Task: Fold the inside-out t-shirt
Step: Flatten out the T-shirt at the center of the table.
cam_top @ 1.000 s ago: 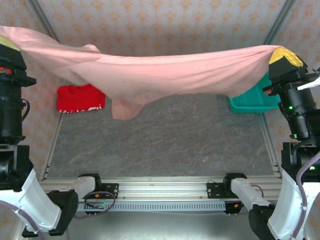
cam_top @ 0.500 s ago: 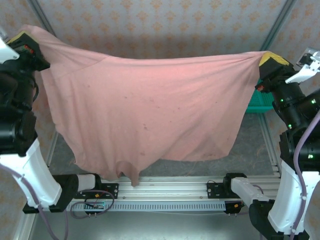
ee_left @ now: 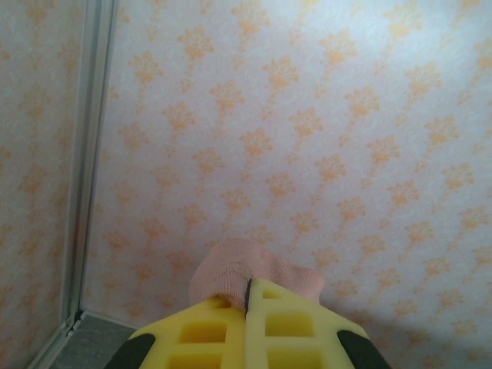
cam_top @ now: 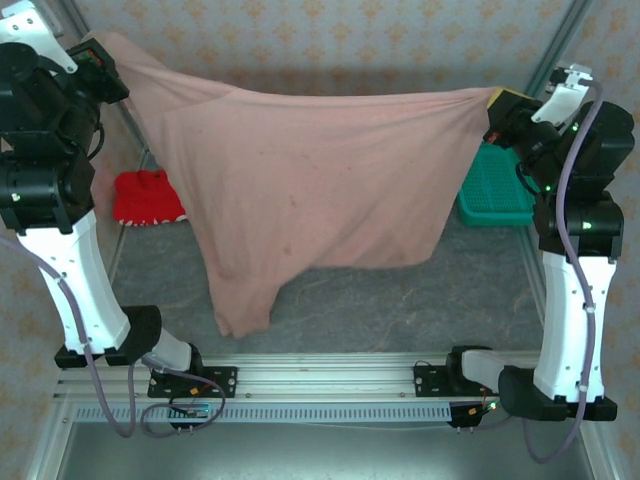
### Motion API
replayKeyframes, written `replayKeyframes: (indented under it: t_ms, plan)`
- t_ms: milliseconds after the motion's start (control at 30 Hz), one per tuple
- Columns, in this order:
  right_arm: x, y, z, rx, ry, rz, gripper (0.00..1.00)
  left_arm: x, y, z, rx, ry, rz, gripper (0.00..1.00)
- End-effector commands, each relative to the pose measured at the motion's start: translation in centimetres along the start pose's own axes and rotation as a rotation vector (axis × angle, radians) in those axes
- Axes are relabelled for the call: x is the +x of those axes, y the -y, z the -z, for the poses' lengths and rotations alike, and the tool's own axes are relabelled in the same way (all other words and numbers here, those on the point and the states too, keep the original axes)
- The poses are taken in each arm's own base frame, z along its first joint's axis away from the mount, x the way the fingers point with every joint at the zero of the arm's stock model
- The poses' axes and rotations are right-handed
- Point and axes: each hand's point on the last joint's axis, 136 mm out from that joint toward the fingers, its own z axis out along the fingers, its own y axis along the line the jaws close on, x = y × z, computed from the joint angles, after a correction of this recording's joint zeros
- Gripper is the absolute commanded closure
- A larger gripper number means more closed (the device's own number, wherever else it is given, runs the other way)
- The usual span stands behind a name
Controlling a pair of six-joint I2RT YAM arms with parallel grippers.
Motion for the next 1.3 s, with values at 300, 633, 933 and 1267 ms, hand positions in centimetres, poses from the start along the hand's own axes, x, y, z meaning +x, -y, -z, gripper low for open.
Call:
replayKeyframes:
  t_ms: [300, 633, 933, 1267]
  plan:
    - [-4.7, -5.2, 10.5, -0.099, 0.185, 0.049, 1.0, -5.5, 1.7, 13.3, 0.106, 0.213, 0.025, 1.0]
    - [-5.0, -5.8, 13.8, -0.08, 0.22, 0.088, 1.0, -6.3, 1.8, 15.9, 0.112, 0.265, -0.005, 1.0]
    - [-1.4, -0.4, 2.1, -0.004, 0.107, 0.041, 1.0, 1.4, -0.4, -1.6, 0.01, 0.005, -0.001, 1.0]
    - [11.9, 8.1, -19.0, 0.139, -0.175, 0.056, 1.0, 20.2, -2.3, -24.0, -0.072, -0.356, -0.065, 1.0]
